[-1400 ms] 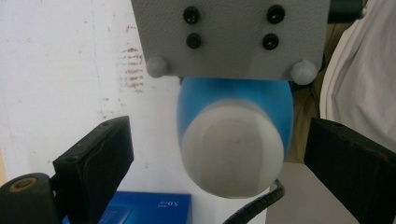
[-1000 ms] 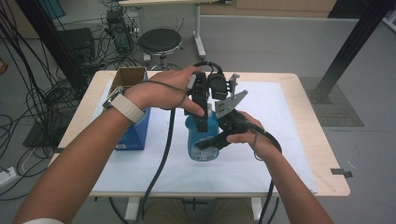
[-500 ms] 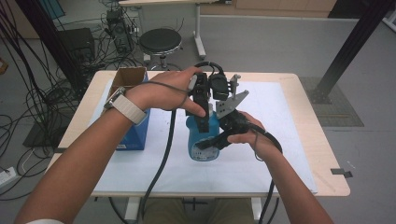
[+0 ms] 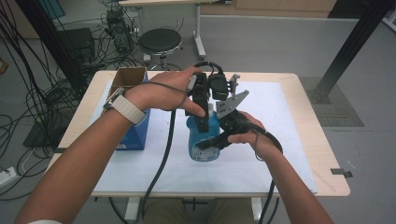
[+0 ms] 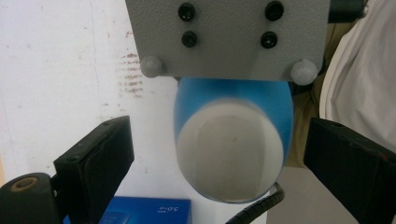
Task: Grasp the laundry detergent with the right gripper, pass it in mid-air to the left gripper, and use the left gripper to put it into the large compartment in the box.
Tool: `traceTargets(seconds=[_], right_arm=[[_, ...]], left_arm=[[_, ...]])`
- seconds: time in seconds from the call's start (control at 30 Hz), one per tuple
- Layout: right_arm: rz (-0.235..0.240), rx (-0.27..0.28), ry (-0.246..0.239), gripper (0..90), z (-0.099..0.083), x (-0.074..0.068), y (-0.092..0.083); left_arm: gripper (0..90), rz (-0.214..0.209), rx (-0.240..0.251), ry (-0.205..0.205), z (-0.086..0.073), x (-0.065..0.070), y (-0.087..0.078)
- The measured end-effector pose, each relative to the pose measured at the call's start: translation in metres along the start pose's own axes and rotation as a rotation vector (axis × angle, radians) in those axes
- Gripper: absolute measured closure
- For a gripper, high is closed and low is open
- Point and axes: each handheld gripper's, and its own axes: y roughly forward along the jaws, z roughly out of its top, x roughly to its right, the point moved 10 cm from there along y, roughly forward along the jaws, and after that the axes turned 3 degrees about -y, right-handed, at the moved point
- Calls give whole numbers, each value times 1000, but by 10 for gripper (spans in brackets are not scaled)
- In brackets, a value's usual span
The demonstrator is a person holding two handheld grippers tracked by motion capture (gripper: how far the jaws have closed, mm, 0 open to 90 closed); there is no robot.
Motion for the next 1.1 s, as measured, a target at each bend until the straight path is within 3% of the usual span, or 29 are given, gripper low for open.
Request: traceTargets(seconds=[1.1], right_arm=[[9,-8,2,432,-3,-1,0]], left_arm=[[90,-1,6,-4,-2,-1,0]])
